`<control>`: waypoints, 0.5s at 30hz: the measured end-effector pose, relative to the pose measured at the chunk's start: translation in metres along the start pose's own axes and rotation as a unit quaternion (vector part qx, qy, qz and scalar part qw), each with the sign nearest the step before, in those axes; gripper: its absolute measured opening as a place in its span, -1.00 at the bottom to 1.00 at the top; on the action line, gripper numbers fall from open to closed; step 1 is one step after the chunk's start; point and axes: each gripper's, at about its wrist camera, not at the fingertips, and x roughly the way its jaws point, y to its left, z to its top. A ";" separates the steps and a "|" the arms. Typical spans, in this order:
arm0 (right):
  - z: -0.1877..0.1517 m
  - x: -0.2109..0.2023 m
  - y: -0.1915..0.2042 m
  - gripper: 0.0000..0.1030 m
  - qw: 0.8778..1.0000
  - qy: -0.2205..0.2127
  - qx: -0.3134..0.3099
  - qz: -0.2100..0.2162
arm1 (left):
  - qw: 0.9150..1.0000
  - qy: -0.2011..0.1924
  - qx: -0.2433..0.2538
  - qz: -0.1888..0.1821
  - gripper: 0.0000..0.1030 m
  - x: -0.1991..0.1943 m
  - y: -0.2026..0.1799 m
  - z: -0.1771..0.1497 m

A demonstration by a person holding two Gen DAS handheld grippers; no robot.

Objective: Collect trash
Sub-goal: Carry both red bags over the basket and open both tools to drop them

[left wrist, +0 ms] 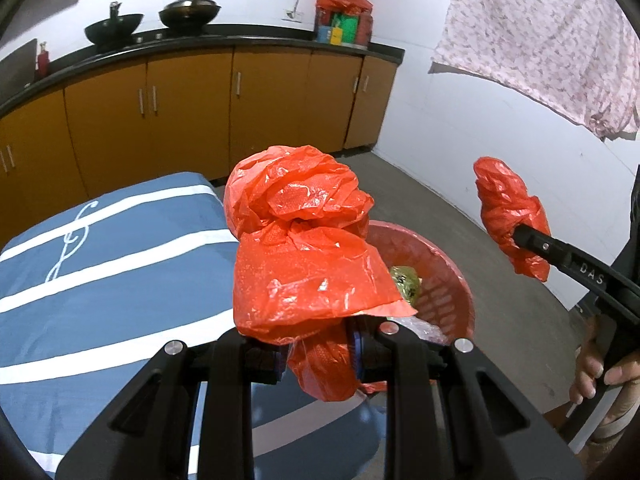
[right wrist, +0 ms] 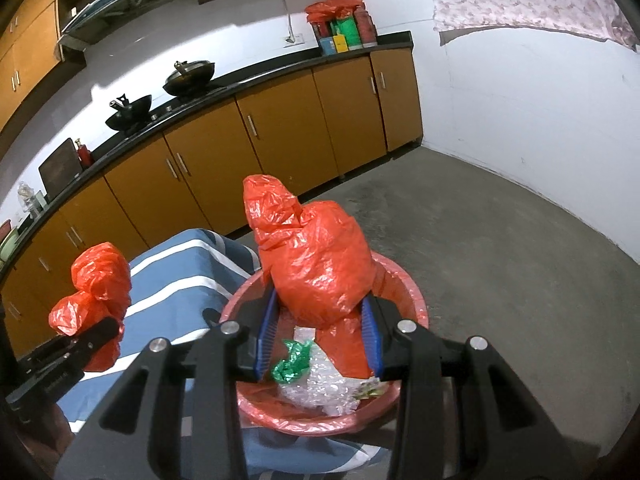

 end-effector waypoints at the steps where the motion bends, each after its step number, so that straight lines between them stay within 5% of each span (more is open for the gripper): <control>1: 0.001 0.001 0.001 -0.28 1.000 0.000 0.001 0.000 | 1.000 0.002 0.002 -0.002 -0.53 0.002 -0.002 0.000; 15: -0.001 0.010 0.004 -0.28 1.000 0.003 0.007 0.002 | 0.999 0.017 0.027 -0.026 -0.53 0.022 -0.016 -0.003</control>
